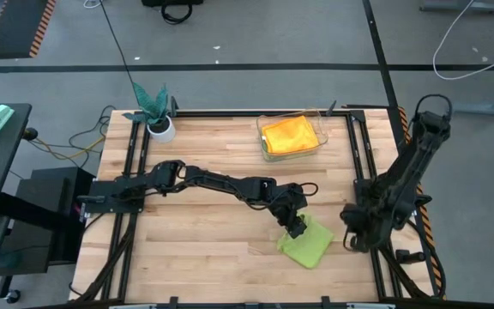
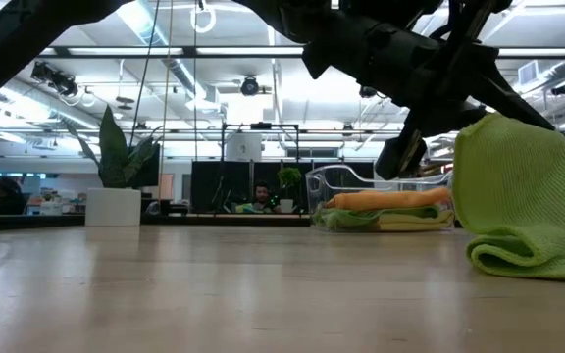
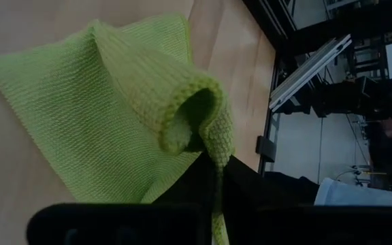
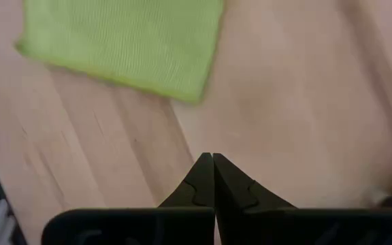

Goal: Fold microfiber towels
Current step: Fold the light green towel

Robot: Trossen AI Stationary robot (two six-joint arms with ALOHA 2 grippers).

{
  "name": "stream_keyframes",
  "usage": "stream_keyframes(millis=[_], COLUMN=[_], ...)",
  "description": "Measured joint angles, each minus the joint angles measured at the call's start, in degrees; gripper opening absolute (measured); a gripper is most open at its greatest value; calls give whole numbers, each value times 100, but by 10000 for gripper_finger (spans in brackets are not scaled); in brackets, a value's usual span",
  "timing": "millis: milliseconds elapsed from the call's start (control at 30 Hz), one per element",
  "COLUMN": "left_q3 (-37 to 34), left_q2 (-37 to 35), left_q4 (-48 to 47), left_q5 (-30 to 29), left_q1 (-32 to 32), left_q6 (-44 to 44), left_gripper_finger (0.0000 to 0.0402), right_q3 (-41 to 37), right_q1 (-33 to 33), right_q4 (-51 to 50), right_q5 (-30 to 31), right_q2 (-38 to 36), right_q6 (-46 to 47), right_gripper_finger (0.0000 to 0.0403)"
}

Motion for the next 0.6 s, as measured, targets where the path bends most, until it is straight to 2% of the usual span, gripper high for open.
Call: stream_keyframes(millis=[133,233,333,600], left_q3=[0,0,-2,-2], left_q2=[0,0,0,0], left_q4=[0,2,1,-10], left_q5=[0,0,0,0], left_q1=[6,4,4,4], left_q6=[-11,-11,-11,-44], left_gripper_finger=[29,20,14,28], right_q3=[0,0,-2,4], right_q1=[-7,-185,-396,-1041], right_q4=[846,1474,1702,2581], right_q5=[-76,-389,-735,-935], right_q2=[644,1166,1662,2391], right_q6=[-212,-659,-1007,-1997], right_gripper_finger=[0,0,0,0])
